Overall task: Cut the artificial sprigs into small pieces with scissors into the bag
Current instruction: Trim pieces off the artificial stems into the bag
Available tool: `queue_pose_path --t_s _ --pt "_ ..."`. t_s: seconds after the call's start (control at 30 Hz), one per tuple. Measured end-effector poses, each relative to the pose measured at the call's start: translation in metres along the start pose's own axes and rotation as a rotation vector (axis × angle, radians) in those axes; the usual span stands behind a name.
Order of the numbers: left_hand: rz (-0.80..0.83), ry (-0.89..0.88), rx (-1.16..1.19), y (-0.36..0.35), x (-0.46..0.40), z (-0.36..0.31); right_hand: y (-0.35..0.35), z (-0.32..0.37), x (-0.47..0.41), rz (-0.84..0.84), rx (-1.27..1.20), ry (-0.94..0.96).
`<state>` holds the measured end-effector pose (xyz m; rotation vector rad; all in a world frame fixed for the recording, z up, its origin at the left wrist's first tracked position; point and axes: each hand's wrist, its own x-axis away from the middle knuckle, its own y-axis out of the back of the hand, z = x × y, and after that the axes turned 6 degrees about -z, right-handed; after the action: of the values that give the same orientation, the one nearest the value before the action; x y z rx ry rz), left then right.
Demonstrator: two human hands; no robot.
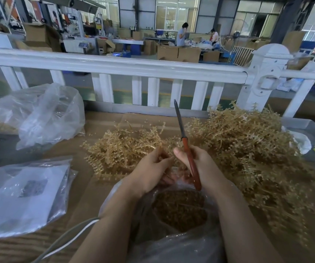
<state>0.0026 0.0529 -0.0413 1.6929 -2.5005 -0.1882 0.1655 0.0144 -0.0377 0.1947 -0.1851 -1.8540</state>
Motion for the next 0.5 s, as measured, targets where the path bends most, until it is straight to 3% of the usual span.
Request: queue_pose_path --t_s 0.13,0.5 --pt "-0.185 -0.189 -0.392 -0.007 -0.005 0.01 -0.006 -0.008 -0.007 -0.099 0.117 0.114" --pt "-0.321 -0.235 -0.127 -0.022 -0.043 0.006 -0.018 -0.02 -0.041 -0.256 0.165 0.319"
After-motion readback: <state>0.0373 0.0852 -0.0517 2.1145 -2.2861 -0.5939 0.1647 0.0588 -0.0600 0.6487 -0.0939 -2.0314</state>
